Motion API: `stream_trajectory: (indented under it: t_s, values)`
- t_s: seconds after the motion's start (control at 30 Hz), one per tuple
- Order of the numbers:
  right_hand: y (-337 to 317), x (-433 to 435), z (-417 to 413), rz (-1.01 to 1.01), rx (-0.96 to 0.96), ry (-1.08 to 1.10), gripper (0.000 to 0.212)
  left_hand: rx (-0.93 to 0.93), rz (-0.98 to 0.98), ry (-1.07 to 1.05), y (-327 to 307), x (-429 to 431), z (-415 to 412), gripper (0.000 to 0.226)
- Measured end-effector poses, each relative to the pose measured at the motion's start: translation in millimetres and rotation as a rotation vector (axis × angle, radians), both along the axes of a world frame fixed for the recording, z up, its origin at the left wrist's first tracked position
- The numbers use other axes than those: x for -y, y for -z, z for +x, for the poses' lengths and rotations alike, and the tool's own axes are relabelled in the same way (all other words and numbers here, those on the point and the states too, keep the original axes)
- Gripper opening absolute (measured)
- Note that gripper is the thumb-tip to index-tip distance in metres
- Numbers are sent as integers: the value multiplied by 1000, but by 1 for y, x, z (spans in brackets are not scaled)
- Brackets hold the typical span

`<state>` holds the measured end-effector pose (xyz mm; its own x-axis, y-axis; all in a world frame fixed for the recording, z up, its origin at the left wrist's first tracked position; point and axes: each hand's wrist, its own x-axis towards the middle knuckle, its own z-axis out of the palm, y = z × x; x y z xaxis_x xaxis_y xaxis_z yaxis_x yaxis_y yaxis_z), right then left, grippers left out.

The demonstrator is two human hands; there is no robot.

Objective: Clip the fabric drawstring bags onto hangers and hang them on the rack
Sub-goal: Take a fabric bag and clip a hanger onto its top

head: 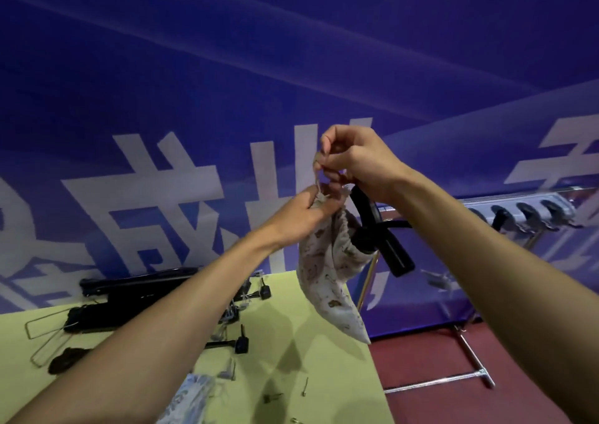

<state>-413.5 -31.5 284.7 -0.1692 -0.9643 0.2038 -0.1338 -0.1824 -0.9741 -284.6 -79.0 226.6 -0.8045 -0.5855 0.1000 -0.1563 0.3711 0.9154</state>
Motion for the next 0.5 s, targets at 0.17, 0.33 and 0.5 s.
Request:
stream_trajectory:
  t_s: [0.17, 0.33, 0.5]
  values:
    - [1, -15, -54, -23, 99, -14, 34, 72, -172, -24, 18, -11, -53, 14]
    - [4, -30, -99, -60, 170, -52, 37, 218, -345, 31, 33, -12, -94, 45]
    - [21, -34, -144, -56, 224, -2, 36, 297, -340, 104, 24, -10, -139, 32]
